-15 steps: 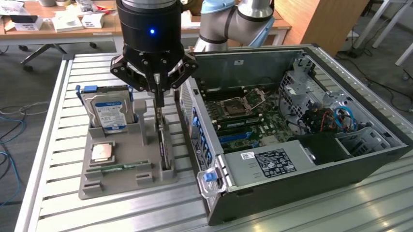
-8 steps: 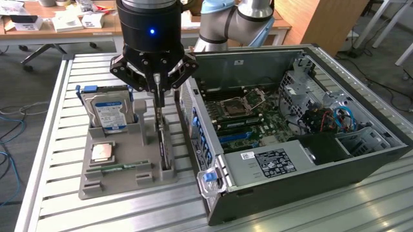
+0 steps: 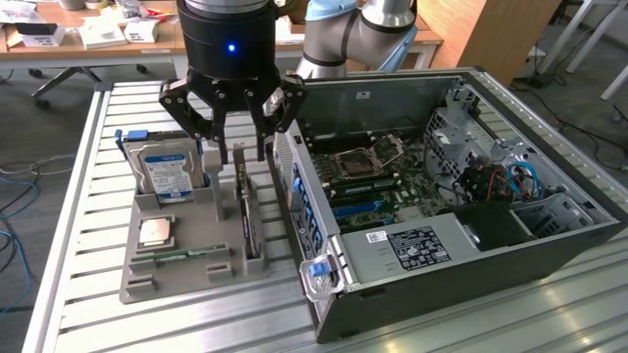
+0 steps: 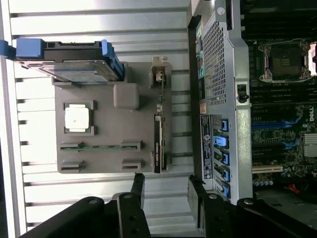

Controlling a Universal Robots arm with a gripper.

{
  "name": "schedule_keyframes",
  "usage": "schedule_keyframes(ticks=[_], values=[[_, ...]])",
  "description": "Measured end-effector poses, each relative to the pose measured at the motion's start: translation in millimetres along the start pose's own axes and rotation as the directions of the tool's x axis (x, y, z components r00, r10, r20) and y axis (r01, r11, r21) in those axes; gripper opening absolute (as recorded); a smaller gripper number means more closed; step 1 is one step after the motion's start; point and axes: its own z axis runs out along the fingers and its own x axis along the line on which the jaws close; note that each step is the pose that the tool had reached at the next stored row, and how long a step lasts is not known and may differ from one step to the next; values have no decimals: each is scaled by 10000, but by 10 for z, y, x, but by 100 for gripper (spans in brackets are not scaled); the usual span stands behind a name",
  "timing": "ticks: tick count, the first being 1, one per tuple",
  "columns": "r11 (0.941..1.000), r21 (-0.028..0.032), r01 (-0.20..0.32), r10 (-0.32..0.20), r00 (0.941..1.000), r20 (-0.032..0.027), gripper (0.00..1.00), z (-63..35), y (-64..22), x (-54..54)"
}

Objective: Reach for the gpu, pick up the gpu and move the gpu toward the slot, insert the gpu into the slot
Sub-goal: 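Pick up the gpu and move the gpu toward the slot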

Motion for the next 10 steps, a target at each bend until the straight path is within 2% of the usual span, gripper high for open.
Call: schedule_keyframes(ticks=[1,5,10], values=[[10000,0,0,0,10000,0,50,0,0,0],[10000,0,0,0,10000,0,50,3,0,0],[10000,0,-1,1,10000,0,50,86,24,4]])
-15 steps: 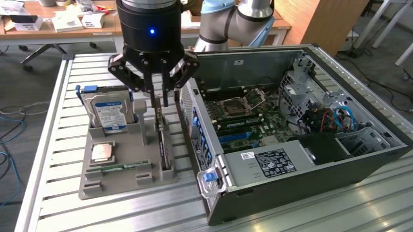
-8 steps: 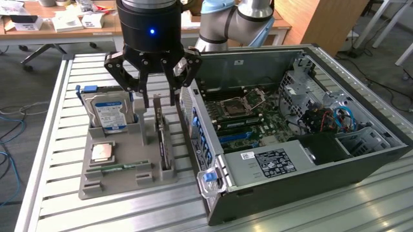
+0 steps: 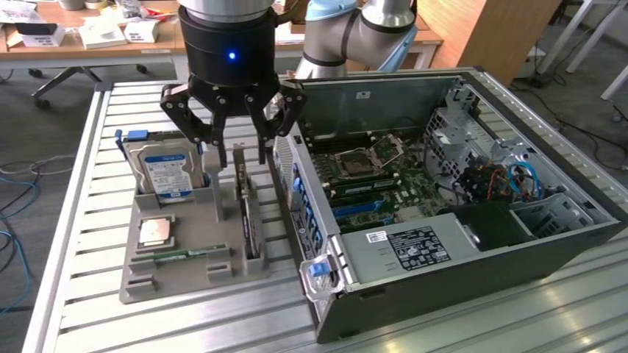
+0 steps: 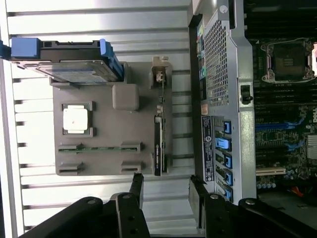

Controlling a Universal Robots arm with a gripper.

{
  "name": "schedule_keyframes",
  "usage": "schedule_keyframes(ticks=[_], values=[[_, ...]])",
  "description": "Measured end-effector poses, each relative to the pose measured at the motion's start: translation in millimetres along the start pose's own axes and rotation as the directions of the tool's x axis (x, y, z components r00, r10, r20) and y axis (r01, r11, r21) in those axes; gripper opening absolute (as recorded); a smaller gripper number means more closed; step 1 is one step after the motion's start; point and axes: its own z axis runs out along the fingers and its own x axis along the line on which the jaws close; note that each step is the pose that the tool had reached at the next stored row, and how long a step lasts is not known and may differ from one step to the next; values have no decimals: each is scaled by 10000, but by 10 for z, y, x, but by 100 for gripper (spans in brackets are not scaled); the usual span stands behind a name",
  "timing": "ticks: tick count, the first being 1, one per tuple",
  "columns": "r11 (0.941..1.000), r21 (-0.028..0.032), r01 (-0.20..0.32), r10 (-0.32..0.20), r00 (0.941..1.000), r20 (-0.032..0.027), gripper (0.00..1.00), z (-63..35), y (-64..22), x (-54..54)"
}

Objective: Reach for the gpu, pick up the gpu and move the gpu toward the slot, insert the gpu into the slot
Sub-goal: 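Pick up the gpu and move the gpu toward the slot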

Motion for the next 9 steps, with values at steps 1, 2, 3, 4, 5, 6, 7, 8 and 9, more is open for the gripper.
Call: schedule_keyframes(ticks=[1,2,3,4,5,6,7,8,9], values=[[10000,-1,2,-2,10000,0,50,18,19,1],[10000,0,3,-3,10000,-1,50,39,49,4],[10000,-2,4,-4,10000,1,50,59,80,6],[10000,-1,5,-5,10000,0,50,77,113,10],[10000,-1,5,-5,10000,0,50,97,145,13],[10000,-1,5,-5,10000,0,50,116,177,16],[10000,0,6,-6,10000,0,50,135,206,19],[10000,-1,12,-12,10000,1,50,154,228,21],[10000,-2,27,-27,10000,2,50,175,246,23]])
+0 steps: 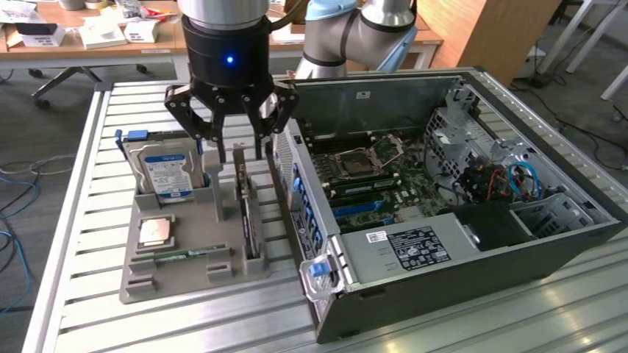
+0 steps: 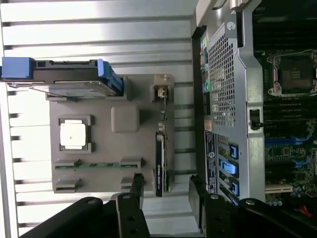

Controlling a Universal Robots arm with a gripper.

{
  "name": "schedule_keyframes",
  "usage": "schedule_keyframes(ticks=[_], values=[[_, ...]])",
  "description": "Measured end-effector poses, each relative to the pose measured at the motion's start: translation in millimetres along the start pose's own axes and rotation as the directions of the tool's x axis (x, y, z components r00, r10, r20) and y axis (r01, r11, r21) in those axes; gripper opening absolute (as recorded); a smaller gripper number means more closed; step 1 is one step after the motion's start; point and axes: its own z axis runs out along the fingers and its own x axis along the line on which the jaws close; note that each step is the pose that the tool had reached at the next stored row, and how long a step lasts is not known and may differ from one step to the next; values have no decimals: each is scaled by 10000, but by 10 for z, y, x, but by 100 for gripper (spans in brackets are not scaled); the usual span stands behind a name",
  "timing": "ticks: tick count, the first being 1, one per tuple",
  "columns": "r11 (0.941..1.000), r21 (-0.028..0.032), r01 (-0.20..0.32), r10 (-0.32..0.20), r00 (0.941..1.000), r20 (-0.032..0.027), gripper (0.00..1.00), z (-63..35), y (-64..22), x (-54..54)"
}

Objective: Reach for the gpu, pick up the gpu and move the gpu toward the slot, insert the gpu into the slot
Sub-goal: 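Pick up the gpu and move the gpu toward the slot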

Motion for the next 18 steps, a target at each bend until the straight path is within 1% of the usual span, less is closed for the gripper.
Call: schedule_keyframes(ticks=[3,11,18], values=[[10000,-2,70,-70,10000,5,50,55,25,8],[9998,-4,216,-216,9998,-3,50,200,60,20],[9995,-7,314,-314,9995,-7,50,328,72,28]])
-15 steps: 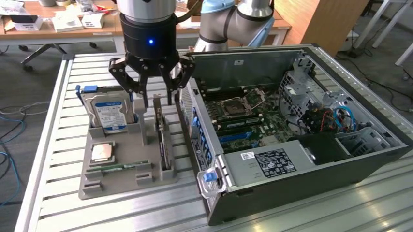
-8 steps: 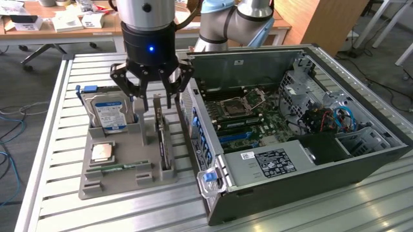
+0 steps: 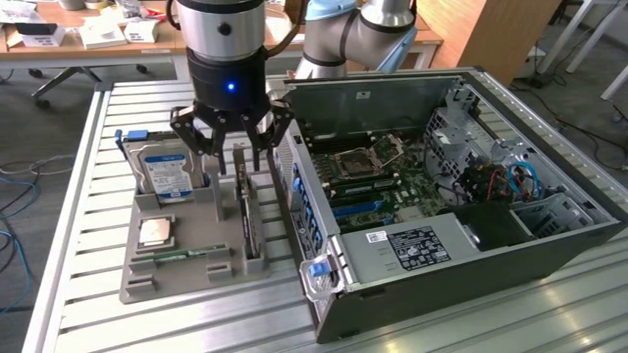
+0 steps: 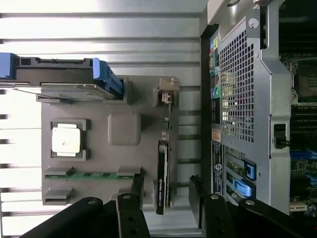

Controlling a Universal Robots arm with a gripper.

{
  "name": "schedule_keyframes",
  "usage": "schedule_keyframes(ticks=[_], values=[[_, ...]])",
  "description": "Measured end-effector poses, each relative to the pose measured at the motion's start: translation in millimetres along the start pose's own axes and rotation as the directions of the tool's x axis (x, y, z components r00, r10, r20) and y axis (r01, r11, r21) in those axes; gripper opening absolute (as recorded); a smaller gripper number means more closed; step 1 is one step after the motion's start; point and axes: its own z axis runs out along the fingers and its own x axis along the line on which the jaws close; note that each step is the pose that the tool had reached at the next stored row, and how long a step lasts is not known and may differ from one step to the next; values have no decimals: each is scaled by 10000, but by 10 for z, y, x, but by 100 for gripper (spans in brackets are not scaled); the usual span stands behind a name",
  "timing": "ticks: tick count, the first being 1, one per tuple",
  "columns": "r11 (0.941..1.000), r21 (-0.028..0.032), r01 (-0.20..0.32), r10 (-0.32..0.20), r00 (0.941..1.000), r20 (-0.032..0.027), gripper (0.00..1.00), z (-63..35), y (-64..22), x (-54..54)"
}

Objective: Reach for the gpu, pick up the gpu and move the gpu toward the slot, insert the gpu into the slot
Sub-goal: 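Pick up the gpu and move the gpu toward the slot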

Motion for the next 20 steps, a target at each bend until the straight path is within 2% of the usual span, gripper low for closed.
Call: schedule_keyframes(ticks=[6,12,20], values=[[10000,-2,88,-88,10000,0,50,109,33,12],[9999,-7,162,-162,9999,57,50,223,119,44],[9998,-7,183,-183,9998,57,50,368,151,99]])
